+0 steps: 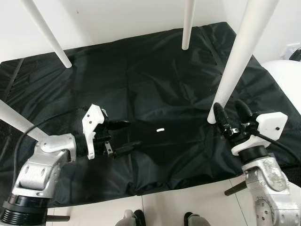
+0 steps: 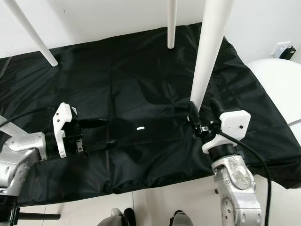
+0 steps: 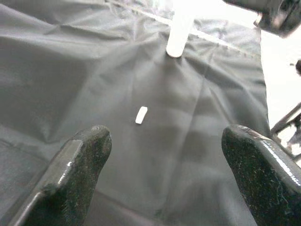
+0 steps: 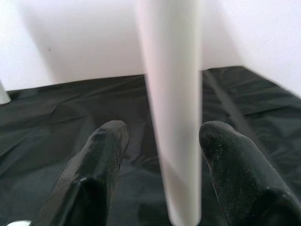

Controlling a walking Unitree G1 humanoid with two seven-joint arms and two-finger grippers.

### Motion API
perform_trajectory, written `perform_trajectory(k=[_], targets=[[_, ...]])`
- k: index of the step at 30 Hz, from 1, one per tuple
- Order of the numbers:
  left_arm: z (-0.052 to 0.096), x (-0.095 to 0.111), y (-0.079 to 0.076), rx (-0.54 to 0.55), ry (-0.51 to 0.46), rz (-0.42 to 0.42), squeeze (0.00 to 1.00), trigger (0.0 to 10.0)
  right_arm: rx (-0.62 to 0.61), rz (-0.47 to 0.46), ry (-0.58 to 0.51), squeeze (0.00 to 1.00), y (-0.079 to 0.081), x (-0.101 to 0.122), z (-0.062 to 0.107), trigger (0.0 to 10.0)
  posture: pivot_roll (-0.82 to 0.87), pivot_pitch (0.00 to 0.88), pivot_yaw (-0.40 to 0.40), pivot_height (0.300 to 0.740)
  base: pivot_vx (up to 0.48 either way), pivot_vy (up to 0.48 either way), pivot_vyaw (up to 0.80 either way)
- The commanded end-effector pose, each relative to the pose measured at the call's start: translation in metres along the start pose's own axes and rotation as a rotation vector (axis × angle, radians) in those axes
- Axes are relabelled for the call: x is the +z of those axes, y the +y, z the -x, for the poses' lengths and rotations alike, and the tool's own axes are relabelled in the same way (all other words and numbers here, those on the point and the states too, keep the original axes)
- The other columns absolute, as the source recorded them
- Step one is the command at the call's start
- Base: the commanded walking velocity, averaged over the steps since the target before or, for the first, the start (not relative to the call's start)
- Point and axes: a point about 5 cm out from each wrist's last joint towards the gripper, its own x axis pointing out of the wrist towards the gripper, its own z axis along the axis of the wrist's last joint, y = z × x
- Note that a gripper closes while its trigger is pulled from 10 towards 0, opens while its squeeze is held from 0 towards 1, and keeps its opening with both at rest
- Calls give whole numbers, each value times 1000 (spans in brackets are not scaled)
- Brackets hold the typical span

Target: Building children table

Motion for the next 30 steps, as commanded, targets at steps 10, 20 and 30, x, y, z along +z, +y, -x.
perform_trajectory(k=[10,20,30], targets=[[15,-24,13,491,-12,120,0,10000,46,-48,85,0,15,-32,2,10000,-56,245,58,740,0,0,0],[22,-36,8,716,-57,168,0,10000,65,-50,114,0,20,-47,-3,10000,-29,227,33,740,0,0,0],[33,-38,10,899,-87,90,0,10000,80,-35,129,0,26,-57,-15,10000,-16,198,6,740,0,0,0]])
